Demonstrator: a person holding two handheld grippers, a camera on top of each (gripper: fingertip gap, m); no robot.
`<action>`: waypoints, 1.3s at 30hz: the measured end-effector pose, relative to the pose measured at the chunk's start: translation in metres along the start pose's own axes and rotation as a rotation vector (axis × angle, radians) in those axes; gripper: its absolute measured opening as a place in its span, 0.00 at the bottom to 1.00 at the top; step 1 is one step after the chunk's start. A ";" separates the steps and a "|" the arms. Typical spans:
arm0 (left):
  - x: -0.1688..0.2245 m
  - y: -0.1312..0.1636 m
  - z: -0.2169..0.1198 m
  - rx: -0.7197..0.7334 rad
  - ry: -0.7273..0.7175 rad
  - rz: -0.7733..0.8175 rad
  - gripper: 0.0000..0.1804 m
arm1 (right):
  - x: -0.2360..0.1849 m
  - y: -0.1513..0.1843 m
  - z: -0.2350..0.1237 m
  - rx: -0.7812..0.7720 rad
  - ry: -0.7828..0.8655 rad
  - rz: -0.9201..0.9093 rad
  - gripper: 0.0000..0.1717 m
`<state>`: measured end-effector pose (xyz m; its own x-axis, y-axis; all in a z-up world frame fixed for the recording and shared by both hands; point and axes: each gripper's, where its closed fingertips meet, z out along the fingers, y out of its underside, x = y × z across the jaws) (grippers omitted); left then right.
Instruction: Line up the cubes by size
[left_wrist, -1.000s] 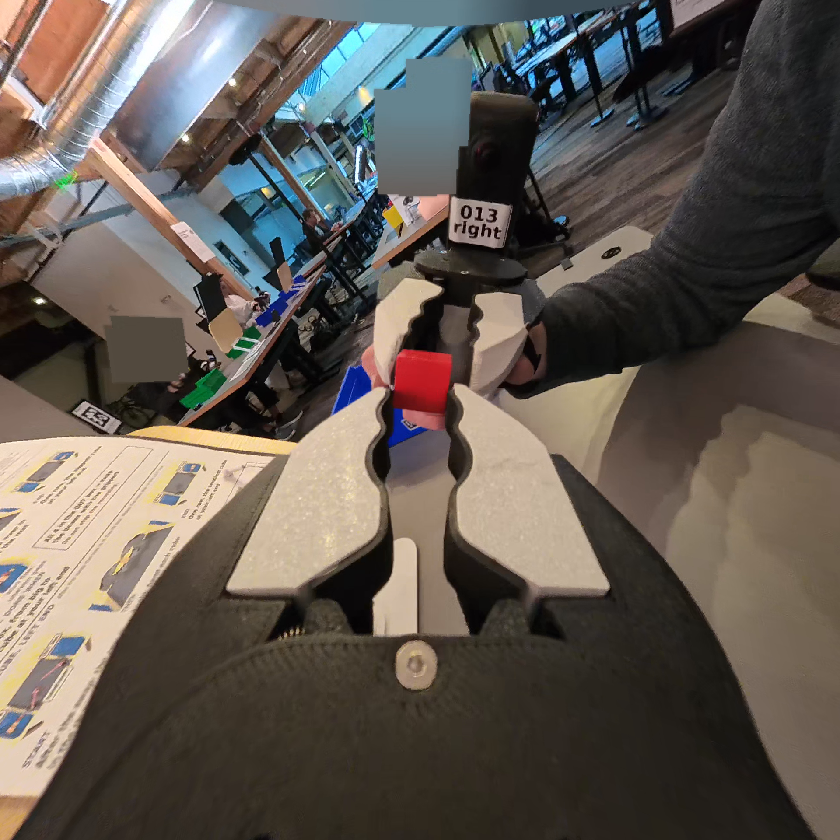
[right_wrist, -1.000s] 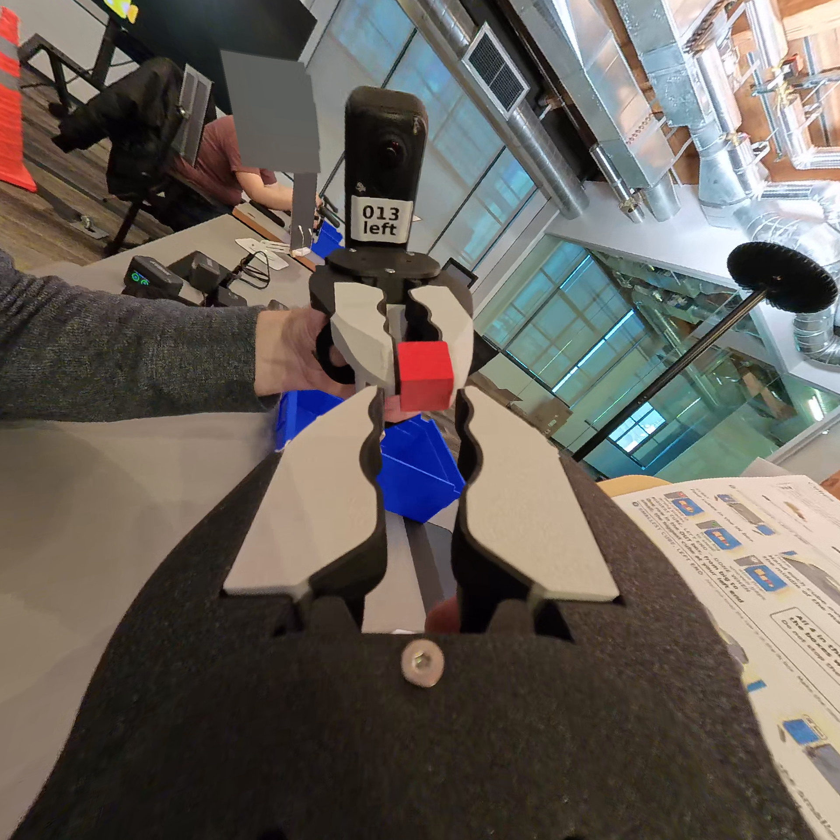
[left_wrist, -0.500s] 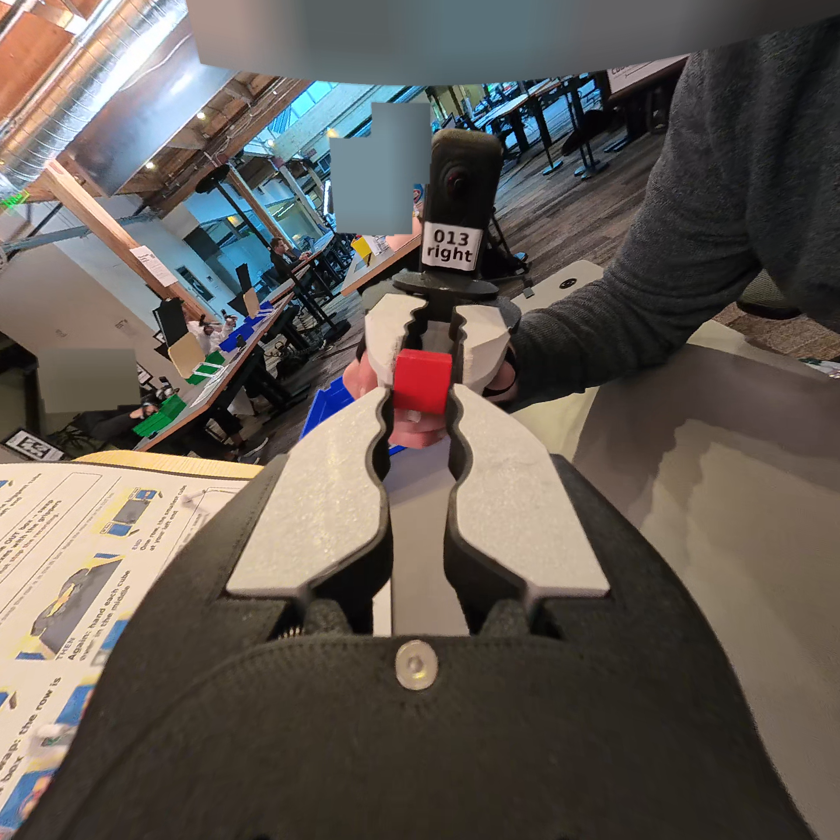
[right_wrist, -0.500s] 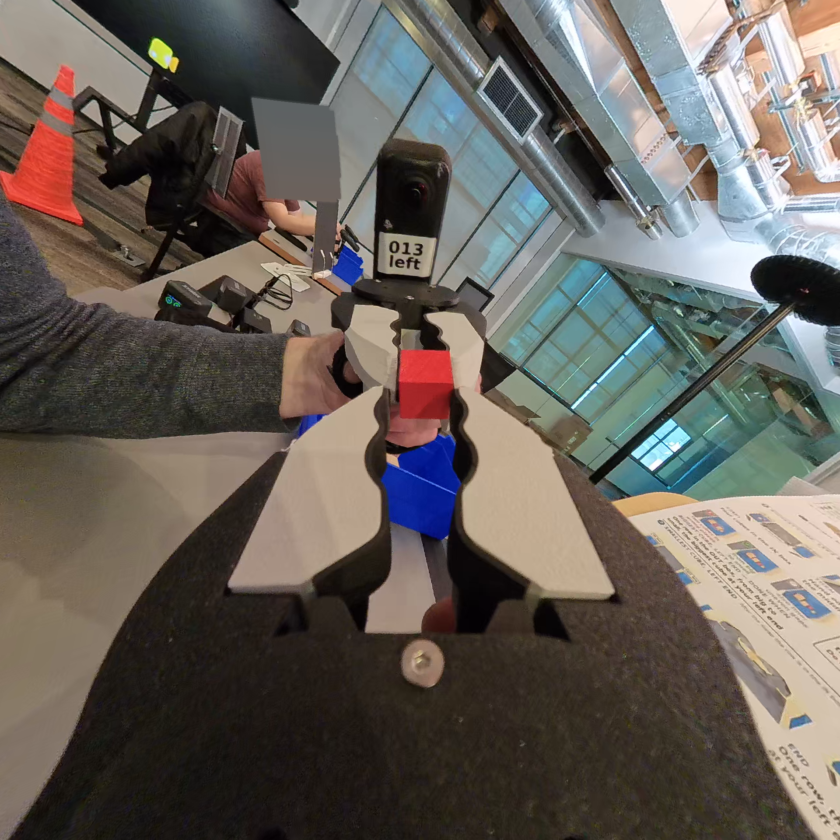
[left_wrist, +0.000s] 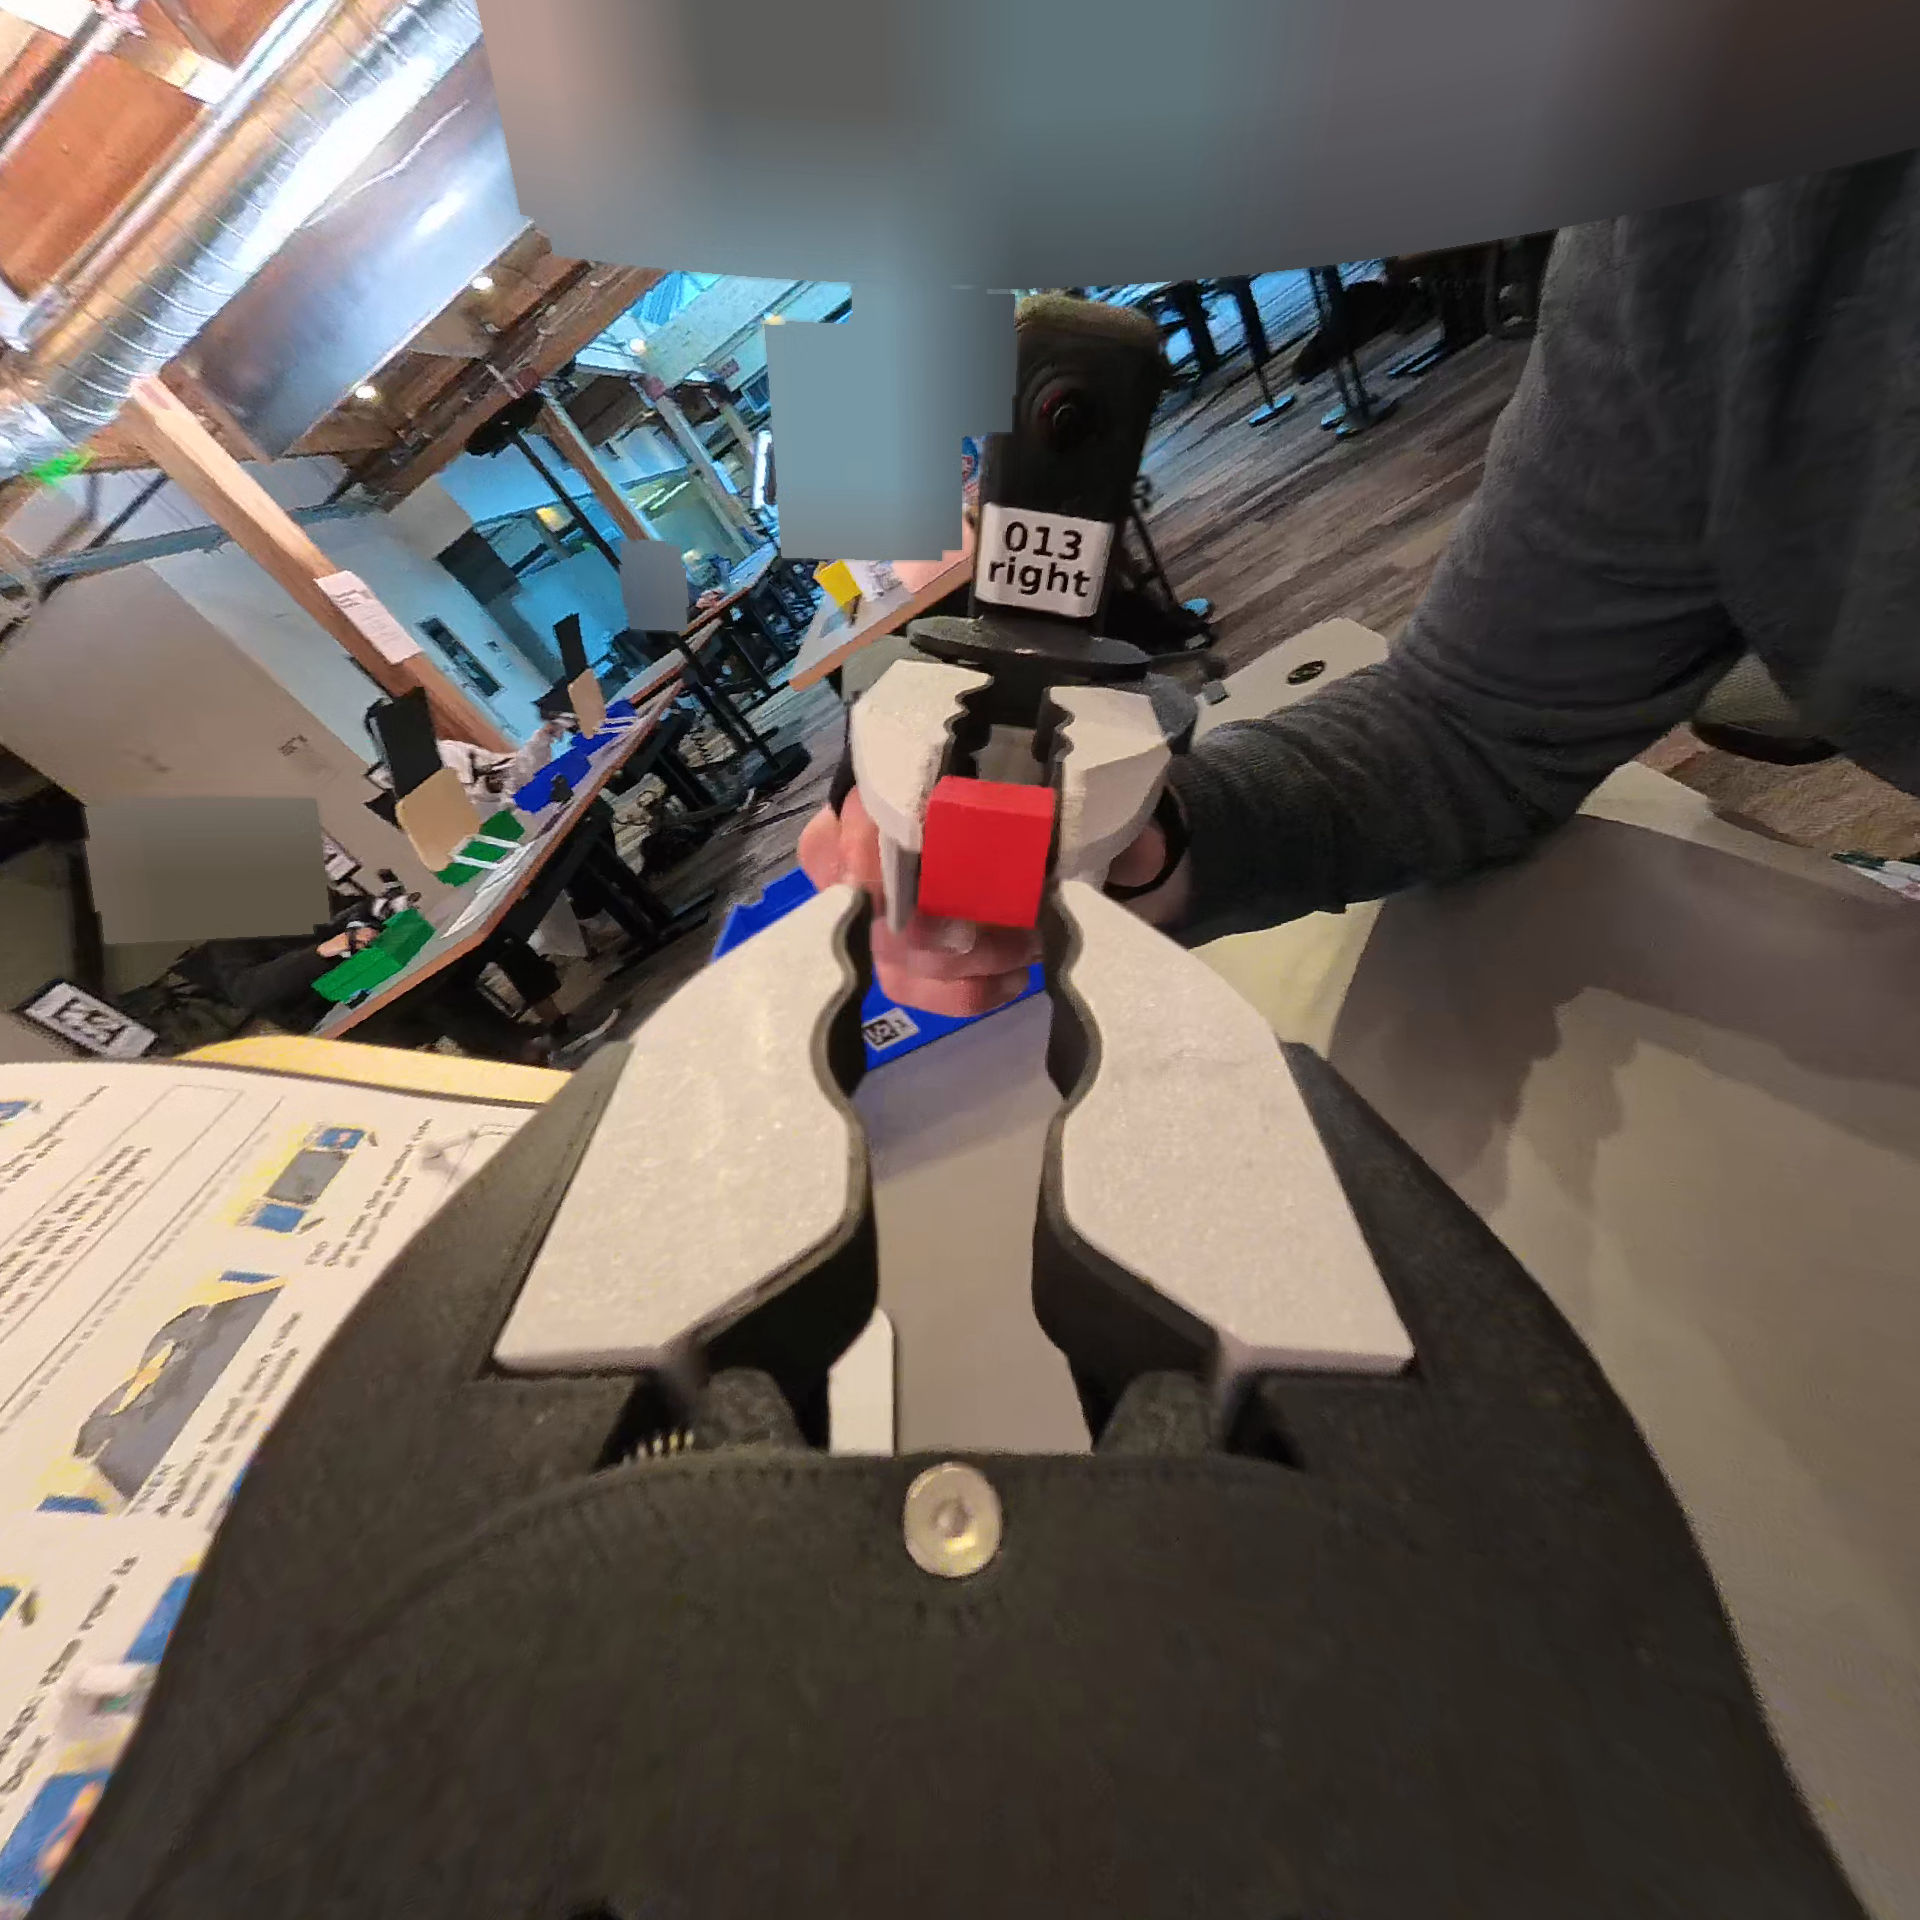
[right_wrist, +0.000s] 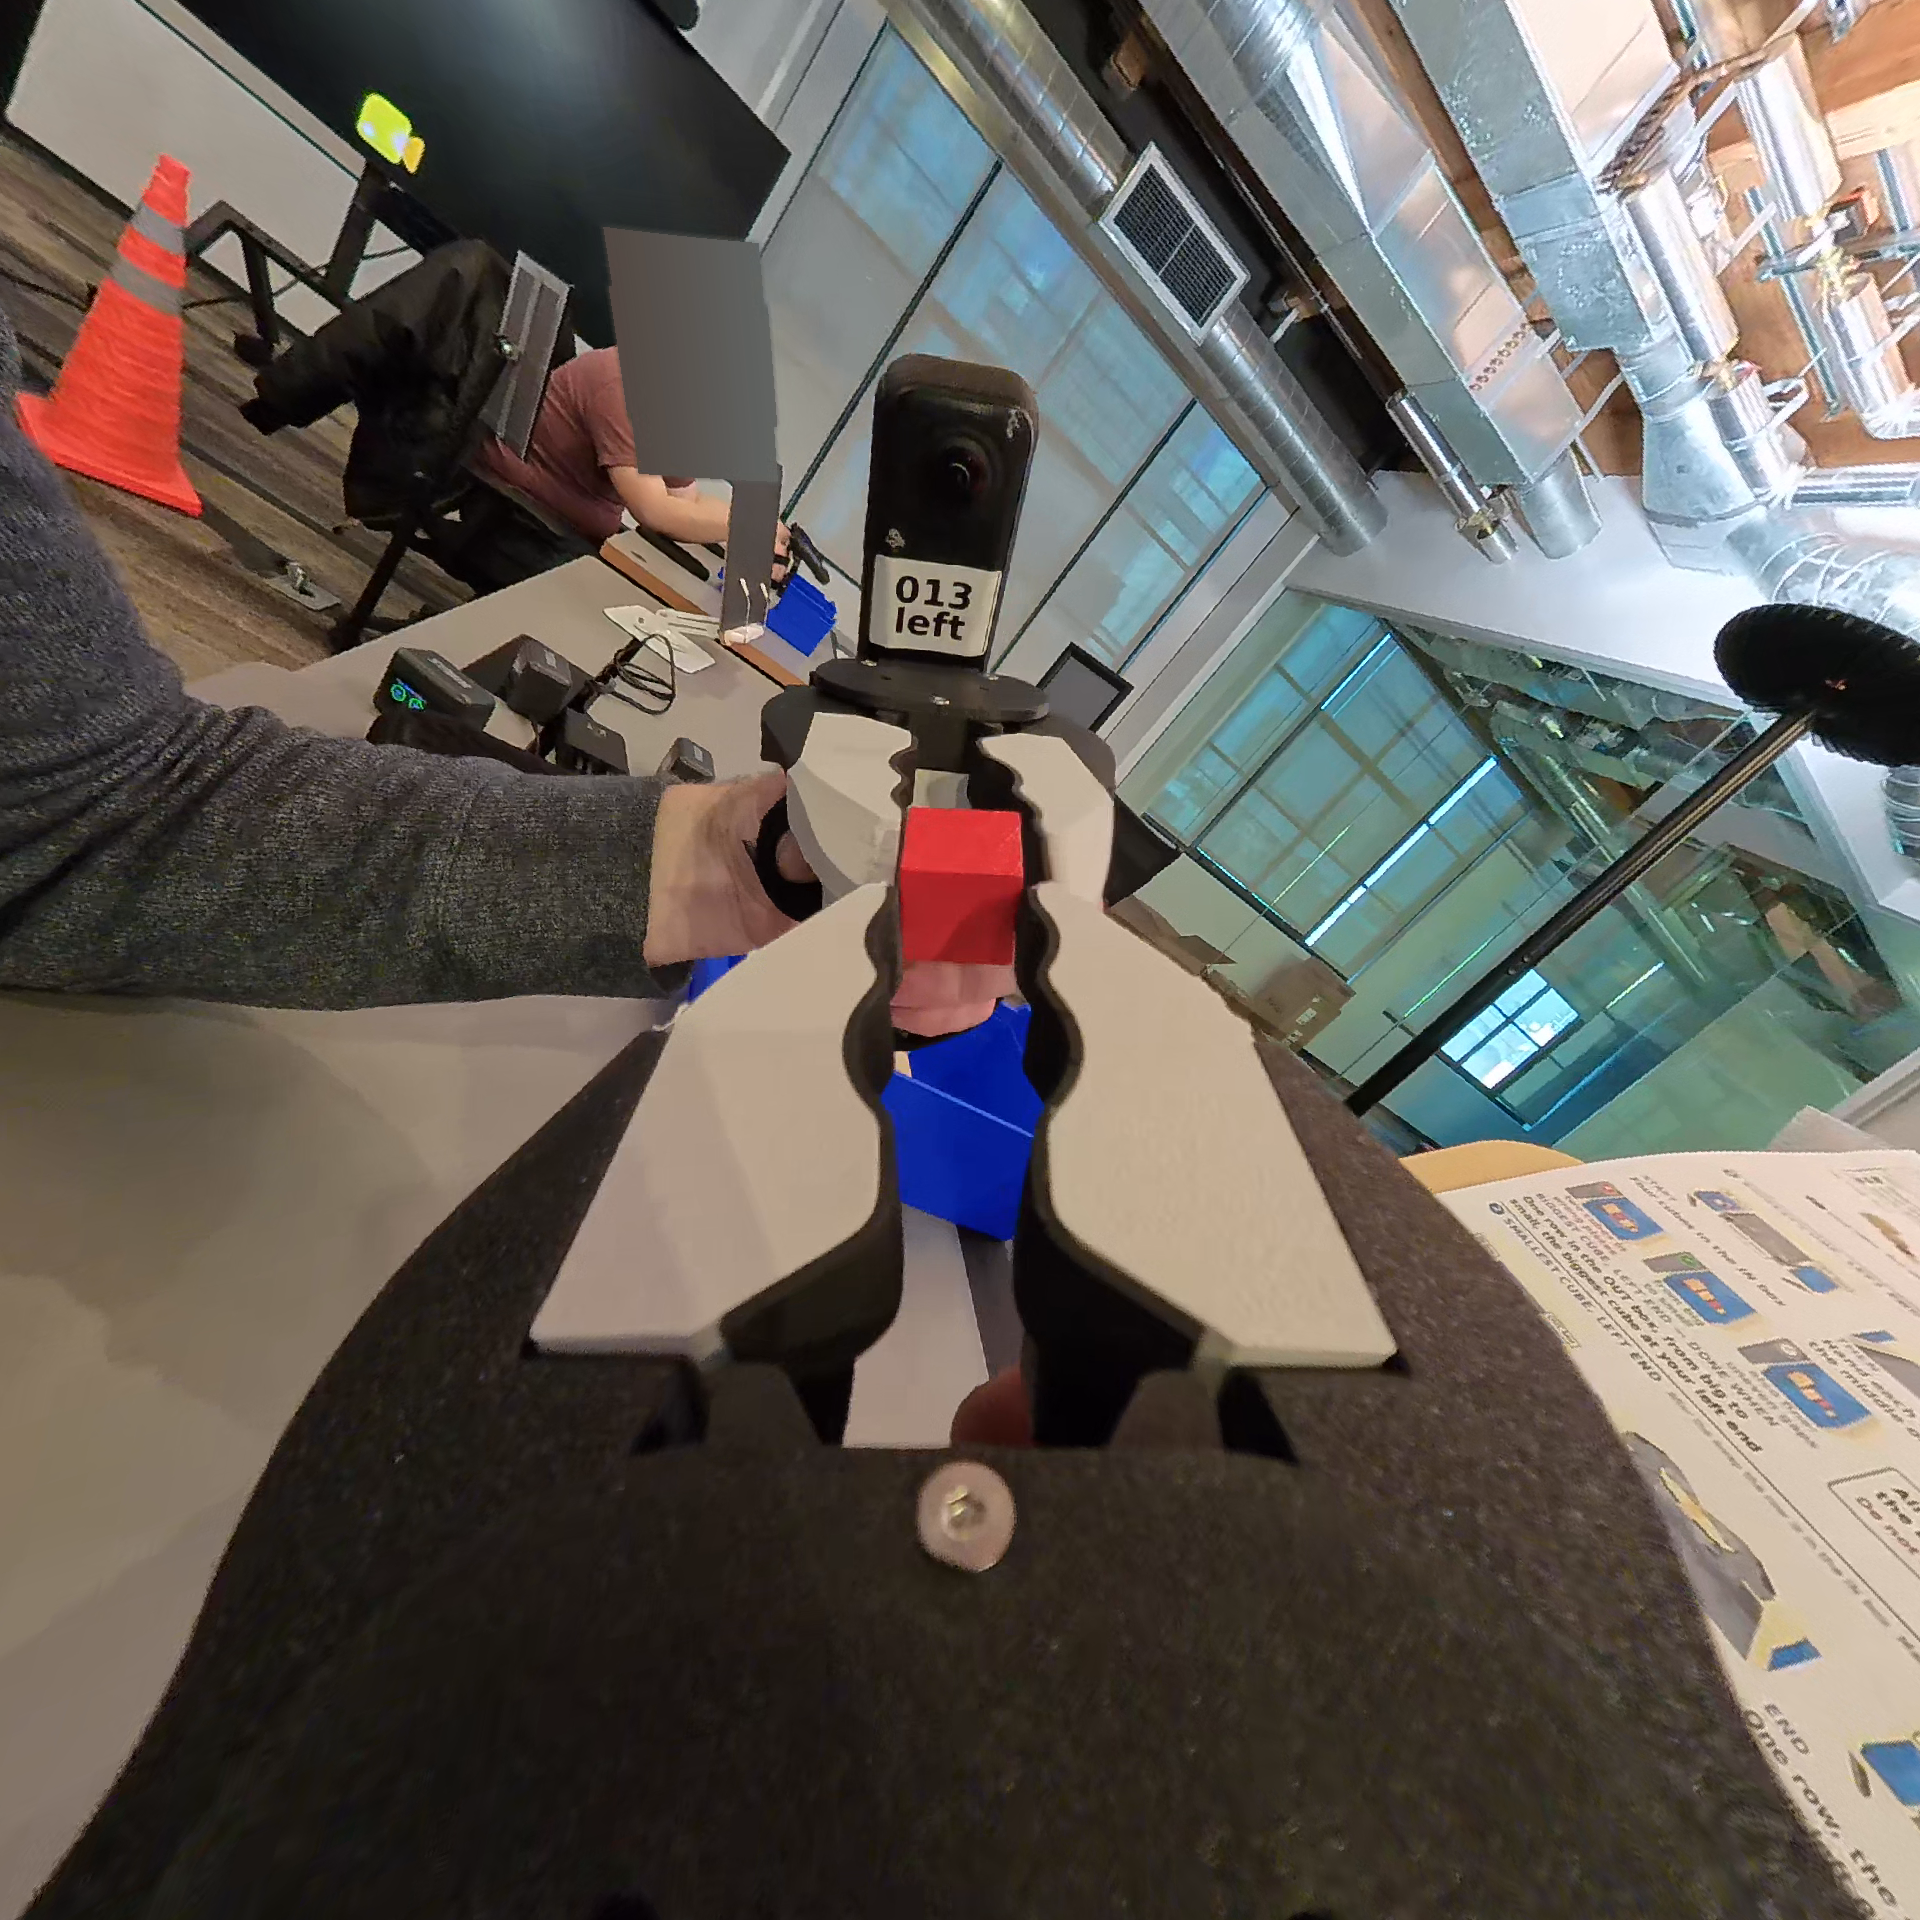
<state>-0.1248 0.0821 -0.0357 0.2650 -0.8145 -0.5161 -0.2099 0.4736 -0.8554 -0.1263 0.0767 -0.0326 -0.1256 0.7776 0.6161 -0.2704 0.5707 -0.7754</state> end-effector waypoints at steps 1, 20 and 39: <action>-0.002 -0.001 -0.001 -0.005 -0.014 -0.002 0.20 | 0.001 -0.003 -0.002 0.009 0.001 0.004 0.12; -0.021 -0.024 -0.022 -0.082 -0.170 0.081 0.00 | 0.134 0.113 -0.305 -0.978 0.223 -0.074 0.12; -0.025 -0.008 0.010 -0.171 -0.180 0.103 0.00 | 0.078 0.281 -0.381 -1.422 -0.308 0.272 0.12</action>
<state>-0.1203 0.1018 -0.0162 0.3938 -0.6853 -0.6126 -0.3966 0.4746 -0.7858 0.1518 0.3984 -0.2546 -0.2598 0.9190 0.2964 0.9114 0.3348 -0.2391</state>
